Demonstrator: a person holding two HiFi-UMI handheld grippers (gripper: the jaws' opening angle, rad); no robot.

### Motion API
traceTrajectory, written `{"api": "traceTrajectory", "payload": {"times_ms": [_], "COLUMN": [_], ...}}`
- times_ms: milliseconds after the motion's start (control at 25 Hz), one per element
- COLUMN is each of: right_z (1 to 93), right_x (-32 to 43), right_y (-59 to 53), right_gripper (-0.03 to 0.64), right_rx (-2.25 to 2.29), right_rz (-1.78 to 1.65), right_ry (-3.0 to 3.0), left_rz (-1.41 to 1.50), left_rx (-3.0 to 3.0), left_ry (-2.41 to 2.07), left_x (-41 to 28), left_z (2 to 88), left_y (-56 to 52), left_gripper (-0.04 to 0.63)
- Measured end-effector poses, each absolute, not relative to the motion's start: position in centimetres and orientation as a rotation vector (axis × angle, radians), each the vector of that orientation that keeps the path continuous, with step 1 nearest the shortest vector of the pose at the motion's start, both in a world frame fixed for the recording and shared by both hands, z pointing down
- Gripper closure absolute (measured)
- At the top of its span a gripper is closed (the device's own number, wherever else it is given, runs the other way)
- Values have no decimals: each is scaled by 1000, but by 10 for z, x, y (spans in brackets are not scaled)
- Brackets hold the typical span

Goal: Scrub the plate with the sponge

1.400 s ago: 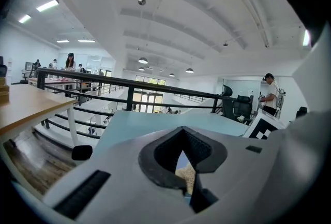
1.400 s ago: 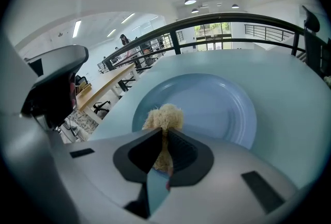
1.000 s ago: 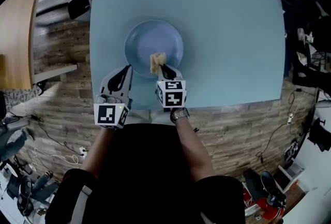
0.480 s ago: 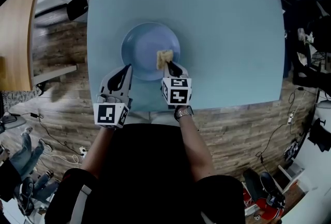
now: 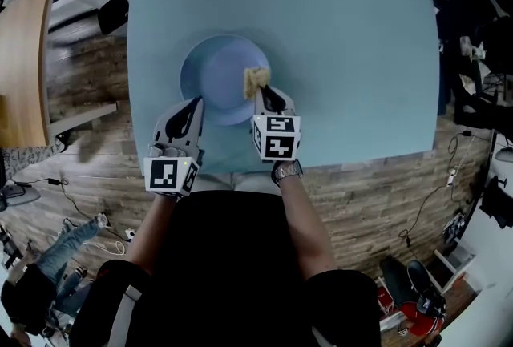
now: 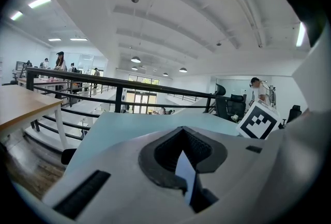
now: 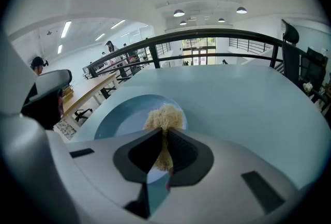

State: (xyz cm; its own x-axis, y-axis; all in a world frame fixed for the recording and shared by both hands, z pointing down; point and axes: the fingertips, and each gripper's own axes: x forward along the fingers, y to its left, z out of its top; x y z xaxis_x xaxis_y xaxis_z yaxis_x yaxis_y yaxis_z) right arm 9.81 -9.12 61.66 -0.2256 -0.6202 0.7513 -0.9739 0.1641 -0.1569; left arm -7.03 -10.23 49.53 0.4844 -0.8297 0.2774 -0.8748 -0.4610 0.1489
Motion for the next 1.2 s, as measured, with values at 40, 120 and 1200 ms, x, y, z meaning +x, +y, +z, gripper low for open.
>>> {"api": "traceTrajectory", "payload": {"times_ms": [40, 120, 1200], "right_z": [610, 596, 344], "right_x": [97, 95, 41], "right_y": [-92, -91, -14], "right_gripper": [580, 580, 580], "right_rx": [1517, 1541, 1792], "right_rz": [868, 862, 468], "right_ry": [-1929, -1958, -2463], "left_rz": [237, 232, 2], "left_rx": [2470, 2478, 2582], "left_ry": [-1447, -1440, -1592], "left_x": [-71, -71, -117], "left_z": [495, 495, 359], "left_y": [-102, -99, -42], "left_gripper": [594, 594, 594]}}
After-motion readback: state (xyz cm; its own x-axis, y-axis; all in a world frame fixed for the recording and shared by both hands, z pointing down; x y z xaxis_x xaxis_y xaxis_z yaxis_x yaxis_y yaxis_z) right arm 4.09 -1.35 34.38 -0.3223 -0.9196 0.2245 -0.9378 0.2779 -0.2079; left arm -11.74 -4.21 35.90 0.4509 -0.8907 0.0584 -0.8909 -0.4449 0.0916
